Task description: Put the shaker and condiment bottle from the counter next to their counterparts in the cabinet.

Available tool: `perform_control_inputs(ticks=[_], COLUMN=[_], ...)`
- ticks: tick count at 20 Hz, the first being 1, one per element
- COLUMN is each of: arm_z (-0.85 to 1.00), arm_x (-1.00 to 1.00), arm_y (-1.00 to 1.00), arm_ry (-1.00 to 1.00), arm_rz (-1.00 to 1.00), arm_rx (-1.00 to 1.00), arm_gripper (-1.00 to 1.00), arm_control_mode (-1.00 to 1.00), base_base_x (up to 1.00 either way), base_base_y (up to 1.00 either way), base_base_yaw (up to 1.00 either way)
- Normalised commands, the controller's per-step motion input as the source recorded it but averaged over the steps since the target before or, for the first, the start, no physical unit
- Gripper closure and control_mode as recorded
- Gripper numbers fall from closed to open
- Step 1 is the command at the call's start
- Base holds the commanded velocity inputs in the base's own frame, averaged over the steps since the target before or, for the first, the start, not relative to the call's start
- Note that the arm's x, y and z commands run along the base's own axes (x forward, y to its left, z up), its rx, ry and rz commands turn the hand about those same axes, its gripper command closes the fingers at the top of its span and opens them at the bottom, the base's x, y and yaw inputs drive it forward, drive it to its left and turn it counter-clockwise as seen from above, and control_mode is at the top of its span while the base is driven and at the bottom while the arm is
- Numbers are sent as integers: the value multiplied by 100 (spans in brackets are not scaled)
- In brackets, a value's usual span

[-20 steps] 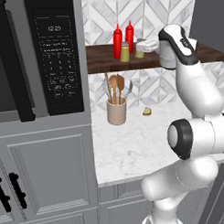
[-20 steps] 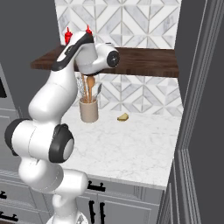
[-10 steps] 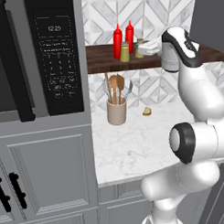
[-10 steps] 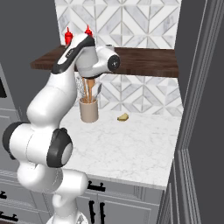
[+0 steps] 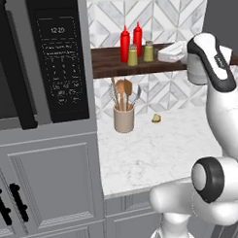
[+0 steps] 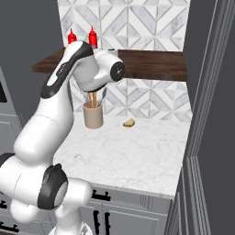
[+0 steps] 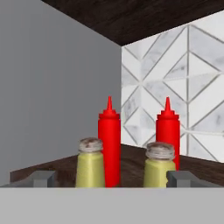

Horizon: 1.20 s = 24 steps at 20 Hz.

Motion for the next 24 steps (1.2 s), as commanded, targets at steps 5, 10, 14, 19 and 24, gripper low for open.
perform_control_inputs(ticks=[5,10,14,19,24], arm_z=[19,8,0,0,0], arm_x=[-100,-100,-100,-100,-100], arm_y=[-17,-18,-31,-33,-16], arm_ry=[4,3,0,0,0], arm_rz=[0,0,0,0,-6], arm_rx=[0,0,0,0,0], arm_gripper=[-100,-100,-100,-100,-100], arm_control_mode=[-100,-100,-100,-100,-100], base_base_x=[0,0,0,0,0], base_base_y=[0,0,0,0,0], base_base_yaw=[0,0,0,0,0])
